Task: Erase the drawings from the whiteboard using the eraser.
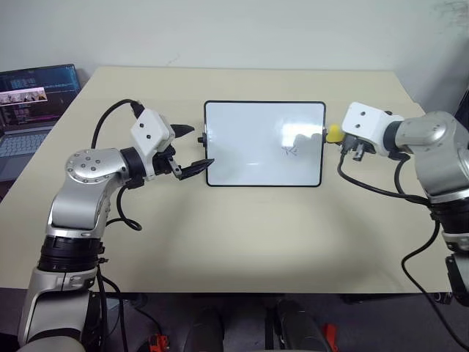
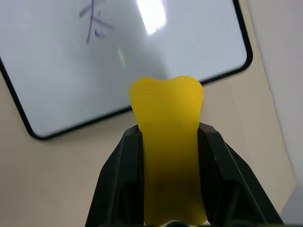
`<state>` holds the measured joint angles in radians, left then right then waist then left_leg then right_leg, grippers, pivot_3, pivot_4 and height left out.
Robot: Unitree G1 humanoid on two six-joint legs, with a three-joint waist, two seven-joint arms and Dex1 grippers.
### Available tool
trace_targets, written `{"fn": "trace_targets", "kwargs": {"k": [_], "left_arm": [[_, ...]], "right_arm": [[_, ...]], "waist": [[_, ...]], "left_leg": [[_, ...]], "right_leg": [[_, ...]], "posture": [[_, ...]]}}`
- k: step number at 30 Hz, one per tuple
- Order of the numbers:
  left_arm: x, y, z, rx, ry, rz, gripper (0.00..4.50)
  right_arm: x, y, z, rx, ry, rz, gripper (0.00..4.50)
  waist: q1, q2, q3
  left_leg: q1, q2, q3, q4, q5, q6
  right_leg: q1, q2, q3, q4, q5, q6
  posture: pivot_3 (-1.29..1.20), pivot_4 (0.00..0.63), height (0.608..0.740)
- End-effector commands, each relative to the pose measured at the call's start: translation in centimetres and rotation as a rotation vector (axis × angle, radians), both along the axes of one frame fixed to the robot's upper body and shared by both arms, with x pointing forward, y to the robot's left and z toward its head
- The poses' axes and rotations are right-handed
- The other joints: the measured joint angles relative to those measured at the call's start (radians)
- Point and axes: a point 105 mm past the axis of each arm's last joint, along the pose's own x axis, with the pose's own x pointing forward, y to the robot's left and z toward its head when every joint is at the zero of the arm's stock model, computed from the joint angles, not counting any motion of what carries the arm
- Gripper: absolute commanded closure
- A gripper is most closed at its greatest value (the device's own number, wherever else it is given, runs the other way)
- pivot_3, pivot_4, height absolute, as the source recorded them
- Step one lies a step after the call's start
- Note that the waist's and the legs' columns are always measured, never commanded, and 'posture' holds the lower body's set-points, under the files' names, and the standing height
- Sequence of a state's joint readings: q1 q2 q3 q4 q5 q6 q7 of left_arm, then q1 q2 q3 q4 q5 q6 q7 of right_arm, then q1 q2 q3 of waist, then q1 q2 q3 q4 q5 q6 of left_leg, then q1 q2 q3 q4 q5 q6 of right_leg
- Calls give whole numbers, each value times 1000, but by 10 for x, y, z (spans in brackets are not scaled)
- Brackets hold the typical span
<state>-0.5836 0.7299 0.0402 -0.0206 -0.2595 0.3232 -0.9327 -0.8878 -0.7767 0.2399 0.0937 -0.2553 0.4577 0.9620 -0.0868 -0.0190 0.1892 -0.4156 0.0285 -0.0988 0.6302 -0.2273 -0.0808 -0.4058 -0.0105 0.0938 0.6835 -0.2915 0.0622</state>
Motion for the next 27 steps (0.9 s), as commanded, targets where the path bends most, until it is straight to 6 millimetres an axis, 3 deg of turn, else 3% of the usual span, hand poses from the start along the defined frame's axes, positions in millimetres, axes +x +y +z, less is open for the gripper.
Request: {"fn": "trace_targets", "kwargs": {"k": [1, 5, 11, 21, 27], "left_arm": [[0, -1, 11, 8, -46, -10, 0], [0, -2, 11, 6, -46, -12, 0], [0, -2, 11, 5, -45, -15, 0], [0, -3, 12, 7, -46, -19, 0], [0, -3, 12, 7, -47, -19, 0]], "right_arm": [[3, 7, 36, 58, -132, 10, 3387], [5, 14, 47, 121, -168, 28, 3387], [4, 17, 45, 120, -153, 49, 3387], [-6, 46, 56, 207, -170, 178, 3388], [-9, 50, 55, 207, -167, 202, 3388]], "waist": [[2, 0, 0], [4, 0, 0], [4, 0, 0], [3, 0, 0], [3, 0, 0]], "left_leg": [[0, 0, 0, 0, 0, 0], [0, 0, 0, 0, 0, 0], [0, 0, 0, 0, 0, 0], [0, 0, 0, 0, 0, 0], [0, 0, 0, 0, 0, 0]], "right_leg": [[0, 0, 0, 0, 0, 0], [0, 0, 0, -1, 0, 0], [0, 0, 0, -1, 0, 0], [0, 0, 0, 0, 0, 0], [0, 0, 0, 0, 0, 0]], "posture": [[0, 150, 740], [0, 150, 740], [0, 150, 740], [0, 150, 740], [0, 150, 740]]}}
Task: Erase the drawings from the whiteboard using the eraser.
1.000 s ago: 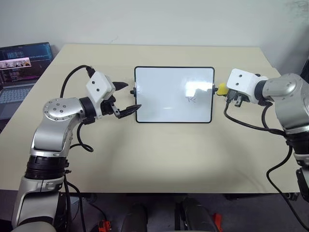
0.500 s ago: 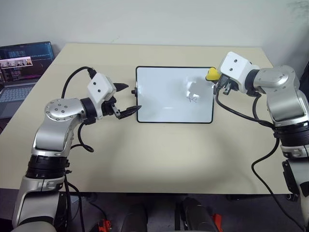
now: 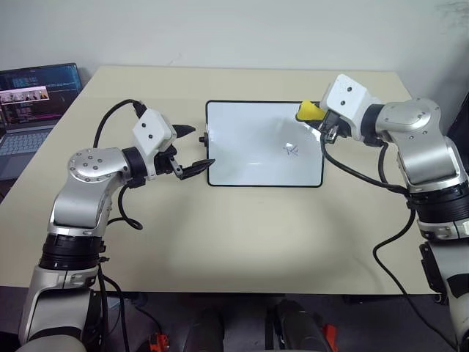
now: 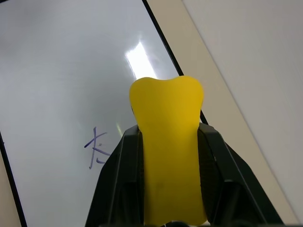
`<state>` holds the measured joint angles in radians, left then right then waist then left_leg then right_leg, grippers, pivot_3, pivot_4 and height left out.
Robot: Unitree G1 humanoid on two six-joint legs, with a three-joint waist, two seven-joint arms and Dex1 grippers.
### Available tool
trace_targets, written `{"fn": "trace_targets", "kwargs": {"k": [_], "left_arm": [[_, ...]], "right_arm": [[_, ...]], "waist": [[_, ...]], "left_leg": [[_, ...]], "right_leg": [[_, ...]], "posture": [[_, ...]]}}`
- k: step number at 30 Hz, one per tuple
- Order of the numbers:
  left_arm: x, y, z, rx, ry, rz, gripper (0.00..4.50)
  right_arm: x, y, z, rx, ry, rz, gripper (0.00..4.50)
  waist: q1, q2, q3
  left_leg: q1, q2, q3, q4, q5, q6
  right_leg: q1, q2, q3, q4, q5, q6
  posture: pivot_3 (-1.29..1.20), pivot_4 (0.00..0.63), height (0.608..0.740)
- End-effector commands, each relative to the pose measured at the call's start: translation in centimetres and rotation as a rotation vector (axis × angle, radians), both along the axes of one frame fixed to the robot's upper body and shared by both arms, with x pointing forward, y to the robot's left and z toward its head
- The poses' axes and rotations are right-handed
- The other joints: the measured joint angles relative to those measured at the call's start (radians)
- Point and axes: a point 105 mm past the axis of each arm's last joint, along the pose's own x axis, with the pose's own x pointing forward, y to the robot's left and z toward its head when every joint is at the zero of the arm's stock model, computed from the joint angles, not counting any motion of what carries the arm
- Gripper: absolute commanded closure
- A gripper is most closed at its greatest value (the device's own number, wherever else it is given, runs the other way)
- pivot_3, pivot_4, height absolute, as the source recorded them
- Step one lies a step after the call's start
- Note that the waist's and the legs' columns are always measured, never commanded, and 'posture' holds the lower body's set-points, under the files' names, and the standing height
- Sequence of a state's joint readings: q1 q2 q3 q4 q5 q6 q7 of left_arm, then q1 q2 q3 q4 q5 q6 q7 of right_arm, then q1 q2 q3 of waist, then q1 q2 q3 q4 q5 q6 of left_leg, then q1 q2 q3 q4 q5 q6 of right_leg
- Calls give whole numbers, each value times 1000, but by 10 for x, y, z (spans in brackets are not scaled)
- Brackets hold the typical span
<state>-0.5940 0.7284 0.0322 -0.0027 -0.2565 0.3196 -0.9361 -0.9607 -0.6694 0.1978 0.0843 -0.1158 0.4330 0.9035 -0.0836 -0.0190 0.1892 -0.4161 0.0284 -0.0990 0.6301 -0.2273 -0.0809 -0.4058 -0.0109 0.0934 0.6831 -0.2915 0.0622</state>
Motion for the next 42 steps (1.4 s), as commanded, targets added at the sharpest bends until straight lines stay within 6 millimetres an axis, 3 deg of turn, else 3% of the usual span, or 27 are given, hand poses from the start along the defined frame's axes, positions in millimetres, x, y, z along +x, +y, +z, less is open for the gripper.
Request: {"fn": "trace_targets", "kwargs": {"k": [1, 7, 12, 17, 26, 28, 35, 42], "left_arm": [[-2, -3, 13, 4, -53, -18, 0], [-2, -2, 12, 4, -51, -19, 0], [-1, -4, 8, 17, -42, -27, 0], [0, -8, 5, 15, -32, -43, 0], [1, -12, 3, 9, -24, -58, 0], [0, -11, 2, 9, -22, -55, 0], [-1, -10, 2, 4, -22, -49, 0], [-1, -9, 2, 2, -23, -44, 0]], "right_arm": [[-7, 4, 21, 8, -76, 35, 3388], [-5, -3, 10, -28, -47, 8, 3388], [8, -12, -19, -64, -7, -58, 3388], [19, 3, -40, -61, 4, -82, 3388], [21, 46, -45, -51, 24, -41, 3388], [21, 44, -56, -167, 31, -46, 3388], [24, 39, -67, -228, 81, -99, 3388], [37, 2, -81, -343, 116, -261, 3388]], "waist": [[0, 0, 0], [0, 0, 0], [0, 0, 0], [-5, 0, 0], [-4, 0, 0], [-4, 0, 0], [-1, 0, 0], [-1, 0, 0]], "left_leg": [[0, 0, 0, 0, 0, 0], [0, 0, 0, 0, 0, 0], [0, 0, 0, 0, 0, 0], [1, 0, 0, 0, 0, 0], [0, 0, 0, 1, 0, 0], [1, 0, 0, 1, 0, 0], [0, 0, -1, 1, 0, 0], [1, -1, -1, 5, 0, 0]], "right_leg": [[0, 0, 0, 0, 0, 0], [0, 0, 0, 0, 0, 0], [0, 0, 0, 0, 0, 0], [0, 0, 0, 1, 0, 0], [0, 0, 0, 2, 0, 0], [0, 0, 0, 2, 0, 0], [0, 0, 0, 3, 0, 0], [0, 0, 0, 7, 0, 0]], "posture": [[0, 150, 740], [0, 150, 740], [0, 150, 740], [0, 150, 740], [0, 150, 740], [0, 150, 740], [0, 150, 740], [0, 150, 740]]}}
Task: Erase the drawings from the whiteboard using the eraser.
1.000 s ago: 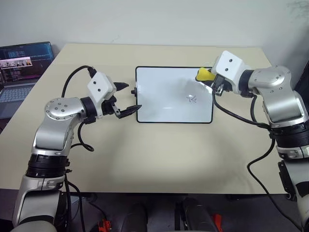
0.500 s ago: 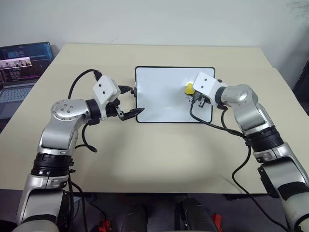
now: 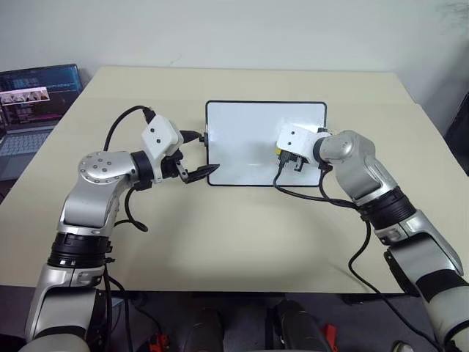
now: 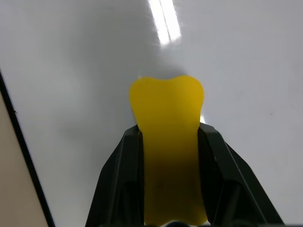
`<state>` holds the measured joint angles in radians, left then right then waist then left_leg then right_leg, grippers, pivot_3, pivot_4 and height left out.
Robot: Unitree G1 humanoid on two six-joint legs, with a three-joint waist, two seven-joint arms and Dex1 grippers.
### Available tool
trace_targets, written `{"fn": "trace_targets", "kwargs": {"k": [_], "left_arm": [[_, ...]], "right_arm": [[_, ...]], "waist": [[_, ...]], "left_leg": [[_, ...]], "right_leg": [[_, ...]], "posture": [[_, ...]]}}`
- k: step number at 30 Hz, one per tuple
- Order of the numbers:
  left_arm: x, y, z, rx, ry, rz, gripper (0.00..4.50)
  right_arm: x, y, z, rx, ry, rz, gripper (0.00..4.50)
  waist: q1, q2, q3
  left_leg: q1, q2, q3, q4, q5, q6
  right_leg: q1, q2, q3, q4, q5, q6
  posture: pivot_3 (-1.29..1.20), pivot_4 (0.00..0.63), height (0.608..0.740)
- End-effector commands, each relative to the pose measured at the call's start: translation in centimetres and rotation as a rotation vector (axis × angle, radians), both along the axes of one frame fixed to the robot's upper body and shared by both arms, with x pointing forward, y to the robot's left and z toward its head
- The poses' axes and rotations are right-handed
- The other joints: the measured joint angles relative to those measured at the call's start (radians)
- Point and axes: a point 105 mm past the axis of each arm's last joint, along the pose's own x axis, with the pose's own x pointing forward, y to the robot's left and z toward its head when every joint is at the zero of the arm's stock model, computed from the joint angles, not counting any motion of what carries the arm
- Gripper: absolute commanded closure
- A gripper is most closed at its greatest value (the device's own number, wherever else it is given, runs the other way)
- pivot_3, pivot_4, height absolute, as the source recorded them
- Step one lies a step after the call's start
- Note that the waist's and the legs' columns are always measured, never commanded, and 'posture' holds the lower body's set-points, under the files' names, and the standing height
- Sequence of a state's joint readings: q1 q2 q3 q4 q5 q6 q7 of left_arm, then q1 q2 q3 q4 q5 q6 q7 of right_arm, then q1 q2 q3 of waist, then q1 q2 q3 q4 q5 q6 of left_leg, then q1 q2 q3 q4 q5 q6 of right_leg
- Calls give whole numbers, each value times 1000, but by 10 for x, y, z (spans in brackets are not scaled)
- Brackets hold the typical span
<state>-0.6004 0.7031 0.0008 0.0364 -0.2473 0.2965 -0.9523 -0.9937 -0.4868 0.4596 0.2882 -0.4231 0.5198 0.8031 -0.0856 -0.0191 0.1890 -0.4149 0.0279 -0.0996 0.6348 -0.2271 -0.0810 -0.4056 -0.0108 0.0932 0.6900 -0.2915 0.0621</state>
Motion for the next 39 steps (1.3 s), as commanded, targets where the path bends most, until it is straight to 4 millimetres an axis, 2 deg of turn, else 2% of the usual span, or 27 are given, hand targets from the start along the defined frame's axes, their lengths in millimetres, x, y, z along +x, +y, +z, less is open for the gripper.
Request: {"fn": "trace_targets", "kwargs": {"k": [1, 8, 13, 16, 18, 25, 30, 32, 39], "left_arm": [[-3, -2, 13, 1, -55, -13, 0], [-3, -3, 16, -8, -59, -16, 0], [-3, -3, 17, -8, -60, -18, 0], [-3, -3, 17, -8, -59, -18, 0], [-3, -4, 17, -7, -59, -18, 0], [-4, -3, 17, -6, -59, -15, 0], [-4, -1, 16, -4, -60, -9, 0], [-4, -2, 16, -5, -60, -9, 0], [-4, -2, 17, -7, -66, -7, 0]], "right_arm": [[7, -32, -3, -79, -3, -106, 3388], [1, -48, -19, -118, 42, -129, 3388], [-1, -70, -27, -177, 58, -178, 3388], [0, -72, -25, -177, 53, -180, 3388], [0, -64, -21, -154, 43, -163, 3388], [-7, -15, 10, -66, -8, -28, 3389], [-21, 33, 37, 33, -66, 108, 3389], [-19, 38, 35, 41, -67, 110, 3389], [-8, 30, 8, -46, -44, 76, 3389]], "waist": [[2, 0, 0], [4, -1, 0], [4, -1, 0], [3, -1, 0], [2, -1, 0], [-7, -1, 0], [-7, 0, 0], [-4, 0, 0], [8, 0, 0]], "left_leg": [[0, 0, 0, 2, 0, 0], [2, -1, -1, 10, 0, 0], [17, -1, -1, 8, 0, 0], [17, -1, -1, 9, 0, 0], [17, -1, -1, 9, 0, 0], [17, 0, 0, 8, 0, 0], [15, 1, 0, 5, 0, 0], [15, 1, 0, 3, 0, 0], [14, 0, -1, -5, 0, 0]], "right_leg": [[0, 0, 0, 1, 0, 0], [4, 1, 0, 8, 0, 1], [19, 1, 1, 5, -1, 2], [19, 1, 2, 5, 0, 2], [19, 1, 2, 6, 0, 2], [17, 3, 3, 6, 0, 2], [15, 3, 3, 5, 0, 1], [15, 3, 2, 4, -1, 0], [16, 0, -1, -7, -1, -1]], "posture": [[0, 150, 740], [0, 150, 740], [0, 150, 740], [0, 150, 740], [0, 150, 740], [0, 150, 740], [0, 150, 740], [0, 150, 740], [0, 150, 740]]}}
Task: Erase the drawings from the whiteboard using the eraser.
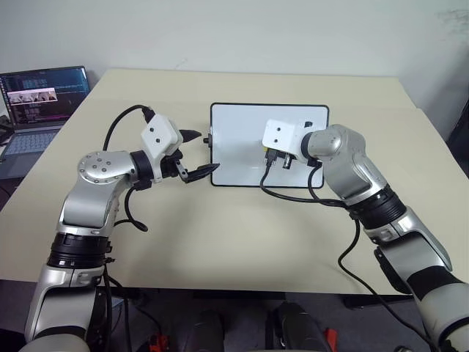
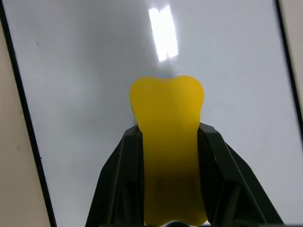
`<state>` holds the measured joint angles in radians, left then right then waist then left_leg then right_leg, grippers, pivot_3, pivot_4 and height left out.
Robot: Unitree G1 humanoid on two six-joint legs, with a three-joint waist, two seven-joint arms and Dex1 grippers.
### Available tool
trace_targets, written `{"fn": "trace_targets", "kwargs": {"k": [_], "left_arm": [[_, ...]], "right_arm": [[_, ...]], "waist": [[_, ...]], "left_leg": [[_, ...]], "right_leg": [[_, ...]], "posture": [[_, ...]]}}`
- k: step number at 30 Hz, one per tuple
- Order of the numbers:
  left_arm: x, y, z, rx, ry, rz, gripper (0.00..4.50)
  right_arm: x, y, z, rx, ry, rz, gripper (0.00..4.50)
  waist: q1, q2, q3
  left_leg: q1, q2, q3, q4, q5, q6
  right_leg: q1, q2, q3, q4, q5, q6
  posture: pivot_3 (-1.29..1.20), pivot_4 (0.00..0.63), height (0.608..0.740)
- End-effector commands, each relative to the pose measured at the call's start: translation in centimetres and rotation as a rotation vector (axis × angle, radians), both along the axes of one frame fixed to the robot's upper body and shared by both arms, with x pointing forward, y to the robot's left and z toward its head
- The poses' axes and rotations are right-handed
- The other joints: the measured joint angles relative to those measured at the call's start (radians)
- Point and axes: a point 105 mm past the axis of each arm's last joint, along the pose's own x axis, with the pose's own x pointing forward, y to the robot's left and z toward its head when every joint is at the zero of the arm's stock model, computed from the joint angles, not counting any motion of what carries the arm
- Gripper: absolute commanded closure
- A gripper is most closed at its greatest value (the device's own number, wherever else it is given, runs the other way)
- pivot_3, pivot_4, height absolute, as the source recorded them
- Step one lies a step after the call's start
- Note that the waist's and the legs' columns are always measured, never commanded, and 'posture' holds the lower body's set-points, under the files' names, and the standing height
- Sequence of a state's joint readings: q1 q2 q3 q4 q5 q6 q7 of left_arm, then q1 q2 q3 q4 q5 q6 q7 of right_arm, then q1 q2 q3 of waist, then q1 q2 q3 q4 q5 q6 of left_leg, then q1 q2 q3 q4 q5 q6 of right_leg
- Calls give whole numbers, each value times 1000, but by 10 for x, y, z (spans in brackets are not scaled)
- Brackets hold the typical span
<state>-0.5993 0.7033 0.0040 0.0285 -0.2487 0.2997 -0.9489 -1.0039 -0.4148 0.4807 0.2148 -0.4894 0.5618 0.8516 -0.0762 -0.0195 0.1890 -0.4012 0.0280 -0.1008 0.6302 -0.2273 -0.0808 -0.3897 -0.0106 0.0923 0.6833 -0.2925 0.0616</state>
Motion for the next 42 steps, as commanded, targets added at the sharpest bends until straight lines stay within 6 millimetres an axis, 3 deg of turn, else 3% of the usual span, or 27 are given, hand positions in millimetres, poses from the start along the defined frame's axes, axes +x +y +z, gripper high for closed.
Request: {"fn": "trace_targets", "kwargs": {"k": [1, 10, 22, 28, 32, 36, 39, 42], "left_arm": [[-3, -1, 15, -4, -60, -7, 0], [-3, 0, 15, -3, -60, -5, 0], [-1, -3, 13, -4, -55, -16, 0], [1, -4, 14, -4, -55, -23, 0], [-1, -9, 19, -24, -56, -53, 0], [-6, -16, 22, -52, -29, -101, 0], [-20, -48, 10, -56, 74, -258, 0], [-21, -76, 11, -101, 77, -341, 0]], "right_arm": [[4, -5, -1, -36, -29, -11, 3389], [13, -38, -28, -104, 18, -103, 3389], [-1, -105, -46, -196, 75, -219, 3389], [-3, -106, -39, -162, 70, -226, 3389], [-19, -67, 7, 158, 82, -105, 3389], [-30, -63, 53, 428, 70, -114, 3389], [-24, -107, 89, 686, 4, -309, 3389], [-19, -153, 86, 728, -47, -516, 3389]], "waist": [[-2, 0, 0], [-4, 0, 0], [4, -2, -1], [-2, -2, -1], [-5, -1, -1], [-6, -1, 0], [1, 0, 0], [28, -1, 0]], "left_leg": [[0, 0, 0, -1, 0, 0], [1, 0, 0, -2, 0, 0], [3, 0, -1, 0, 0, 0], [4, 0, 0, 0, 1, 0], [3, 0, 0, 0, 1, 0], [0, 0, -1, -1, 1, 0], [-1, 0, -1, -3, 0, -1], [-1, -2, -1, -3, 0, -1]], "right_leg": [[0, 0, 0, -1, 0, 0], [1, 0, -1, -1, 0, 0], [5, 0, -1, -2, 0, 1], [5, 0, 1, -2, 1, 2], [4, 0, 1, -2, 1, 2], [1, 0, 0, -1, 1, 1], [0, 0, -1, -3, 0, 0], [1, -2, -2, -4, -1, 0]], "posture": [[0, 150, 740], [0, 150, 740], [0, 150, 740], [0, 150, 740], [0, 150, 740], [0, 150, 740], [0, 150, 740], [0, 150, 740]]}}
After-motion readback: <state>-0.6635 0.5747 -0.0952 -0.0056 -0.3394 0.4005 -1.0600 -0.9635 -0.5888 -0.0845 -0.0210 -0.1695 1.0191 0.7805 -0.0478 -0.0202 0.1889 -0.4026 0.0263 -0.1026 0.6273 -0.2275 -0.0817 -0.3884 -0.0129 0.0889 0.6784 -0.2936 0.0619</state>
